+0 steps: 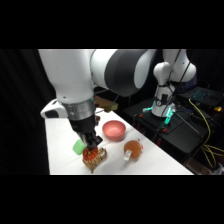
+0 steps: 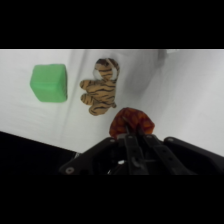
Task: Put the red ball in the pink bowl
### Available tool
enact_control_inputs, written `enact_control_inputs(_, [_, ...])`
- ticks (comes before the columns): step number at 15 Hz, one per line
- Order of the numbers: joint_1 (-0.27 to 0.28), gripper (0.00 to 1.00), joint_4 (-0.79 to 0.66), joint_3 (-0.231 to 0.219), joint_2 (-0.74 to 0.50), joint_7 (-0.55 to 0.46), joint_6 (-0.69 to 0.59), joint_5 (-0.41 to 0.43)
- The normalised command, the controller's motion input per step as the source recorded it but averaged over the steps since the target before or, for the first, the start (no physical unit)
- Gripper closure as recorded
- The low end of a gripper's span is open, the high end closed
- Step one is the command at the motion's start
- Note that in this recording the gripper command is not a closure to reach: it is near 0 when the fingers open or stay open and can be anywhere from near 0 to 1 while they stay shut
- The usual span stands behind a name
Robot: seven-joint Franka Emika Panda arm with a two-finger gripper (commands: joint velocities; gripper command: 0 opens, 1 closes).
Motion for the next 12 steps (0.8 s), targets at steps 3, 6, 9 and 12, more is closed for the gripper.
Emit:
enact_control_inputs(3, [-0.186,0.07,-0.75,-0.052,-0.6,-0.21,0.16,0.014])
enact_control_inputs(6, [-0.161,0.06,-0.88,-0.064,-0.69,-0.17,0.28,0.031])
enact_control_inputs(9, [-0.111,0.06,-0.81,-0.06,-0.69,-0.13,0.24,0.075])
enact_control_inputs(12, [-0.069,0.06,-0.73,-0.053,-0.59,-0.13,0.31,0.119])
